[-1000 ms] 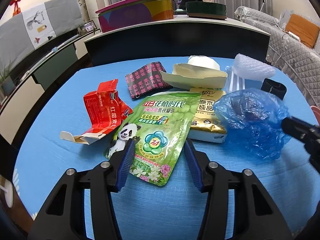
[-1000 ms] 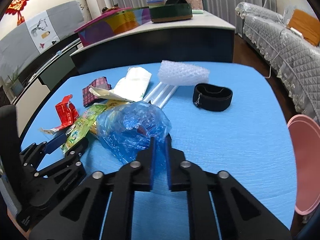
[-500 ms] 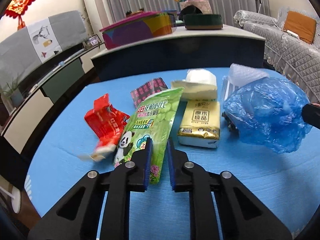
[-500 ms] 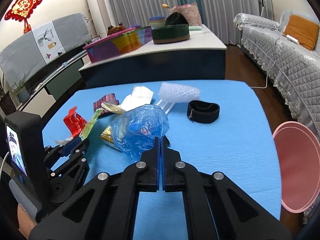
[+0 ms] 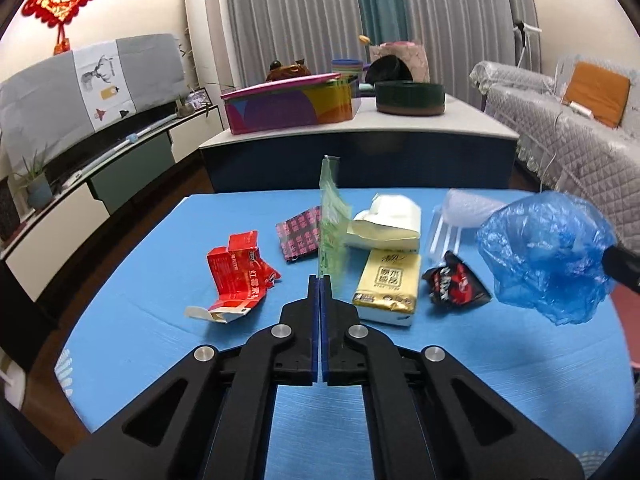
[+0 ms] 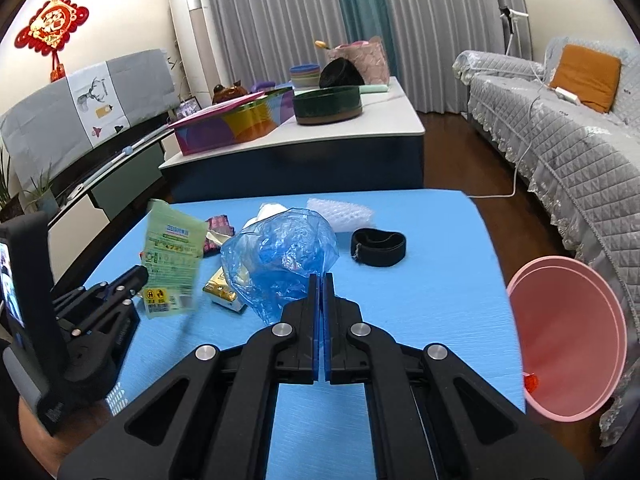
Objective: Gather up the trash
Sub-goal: 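Carry the green pouch with the left tool while the right tool carries the blue bag over the bucket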
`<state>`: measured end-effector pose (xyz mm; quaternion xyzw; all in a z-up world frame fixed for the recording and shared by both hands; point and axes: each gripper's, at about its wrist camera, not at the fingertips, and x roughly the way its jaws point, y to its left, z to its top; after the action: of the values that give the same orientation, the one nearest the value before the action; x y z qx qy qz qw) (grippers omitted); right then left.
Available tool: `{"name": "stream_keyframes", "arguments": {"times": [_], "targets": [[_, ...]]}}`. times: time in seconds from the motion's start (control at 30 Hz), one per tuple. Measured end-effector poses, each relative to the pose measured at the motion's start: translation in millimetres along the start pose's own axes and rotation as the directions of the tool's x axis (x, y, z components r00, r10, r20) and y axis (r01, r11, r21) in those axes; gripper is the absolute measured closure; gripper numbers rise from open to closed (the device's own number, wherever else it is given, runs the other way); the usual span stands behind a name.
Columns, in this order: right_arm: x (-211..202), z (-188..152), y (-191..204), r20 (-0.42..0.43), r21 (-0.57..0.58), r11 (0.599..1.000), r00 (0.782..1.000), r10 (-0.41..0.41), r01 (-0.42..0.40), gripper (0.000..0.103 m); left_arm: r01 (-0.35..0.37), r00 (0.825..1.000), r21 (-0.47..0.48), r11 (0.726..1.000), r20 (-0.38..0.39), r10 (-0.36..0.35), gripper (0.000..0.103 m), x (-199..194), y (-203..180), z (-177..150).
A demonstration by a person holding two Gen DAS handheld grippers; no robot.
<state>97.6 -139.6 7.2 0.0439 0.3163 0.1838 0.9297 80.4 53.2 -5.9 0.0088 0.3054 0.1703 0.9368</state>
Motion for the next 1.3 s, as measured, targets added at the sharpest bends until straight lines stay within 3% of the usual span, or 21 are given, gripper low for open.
{"name": "stream_keyframes", "arguments": {"times": [0.67, 1.3], "targets": [[-37.8, 3.5, -16.3, 0.106, -0.006, 0.993, 0.988, -0.116, 0.117, 0.102, 0.126, 0.992, -0.038, 0.991, 0.039, -0.124, 0.103, -31.8, -7.8, 10.9], [-60.0, 4.8, -45.2, 0.155, 0.038, 0.975, 0.963, -0.223, 0.219, 0.102, 0.244, 0.969, -0.013, 0.970, 0.053, -0.243, 0.103, -40.3, -41.3, 13.0]]}}
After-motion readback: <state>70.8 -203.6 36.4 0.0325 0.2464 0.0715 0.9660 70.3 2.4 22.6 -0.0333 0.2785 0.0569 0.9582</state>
